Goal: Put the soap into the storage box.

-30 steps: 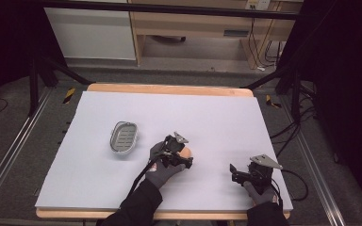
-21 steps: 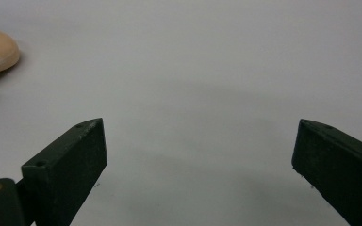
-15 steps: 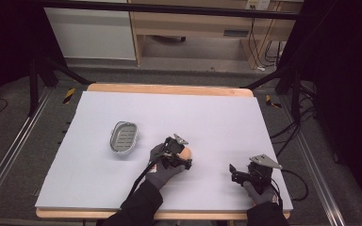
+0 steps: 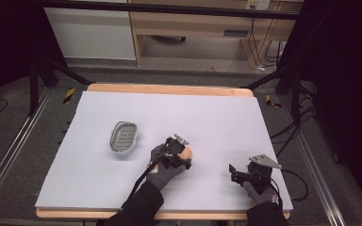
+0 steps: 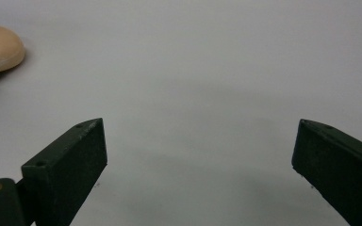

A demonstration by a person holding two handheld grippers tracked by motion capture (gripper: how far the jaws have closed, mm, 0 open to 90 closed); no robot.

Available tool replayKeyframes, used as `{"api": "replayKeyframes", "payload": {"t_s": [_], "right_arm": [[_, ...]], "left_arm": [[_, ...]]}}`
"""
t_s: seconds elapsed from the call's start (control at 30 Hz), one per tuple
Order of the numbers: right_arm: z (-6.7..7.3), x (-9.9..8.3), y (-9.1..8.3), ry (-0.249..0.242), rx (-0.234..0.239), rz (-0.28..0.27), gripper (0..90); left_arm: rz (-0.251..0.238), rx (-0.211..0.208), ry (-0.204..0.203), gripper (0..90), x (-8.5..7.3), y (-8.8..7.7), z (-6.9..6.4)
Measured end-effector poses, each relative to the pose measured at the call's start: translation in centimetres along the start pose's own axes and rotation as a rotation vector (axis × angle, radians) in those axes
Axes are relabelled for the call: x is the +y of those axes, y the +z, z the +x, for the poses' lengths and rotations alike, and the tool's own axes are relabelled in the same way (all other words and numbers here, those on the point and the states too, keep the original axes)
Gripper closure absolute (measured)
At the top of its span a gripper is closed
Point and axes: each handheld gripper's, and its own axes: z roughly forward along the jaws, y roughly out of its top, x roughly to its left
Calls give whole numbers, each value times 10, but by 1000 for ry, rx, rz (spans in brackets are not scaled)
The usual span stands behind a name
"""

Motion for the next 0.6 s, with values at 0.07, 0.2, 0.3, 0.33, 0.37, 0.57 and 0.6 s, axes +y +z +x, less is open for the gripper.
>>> {"api": "replayKeyframes", "payload": {"t_s": [0.07,0.2,0.3,0.33,0.37,0.57,0.6], "right_arm": [[0,0,0,1,1,2,42],[0,0,0,0,0,1,41],[0,0,0,1,0,0,41],[0,0,0,0,0,0,41],[0,0,0,0,0,1,41],[0,0,0,0,0,1,42],[0,0,0,-1,0,1,41]], "left_arm": [[0,3,-2,304,0,0,0],[2,-6,4,308,0,-1,1],[-8,-15,-1,310,-1,-3,2],[-9,-15,0,311,-1,-5,3],[-14,-18,0,311,0,-6,3],[-42,-25,-2,314,-1,-18,6],[-46,-25,-2,314,-1,-21,6]]}}
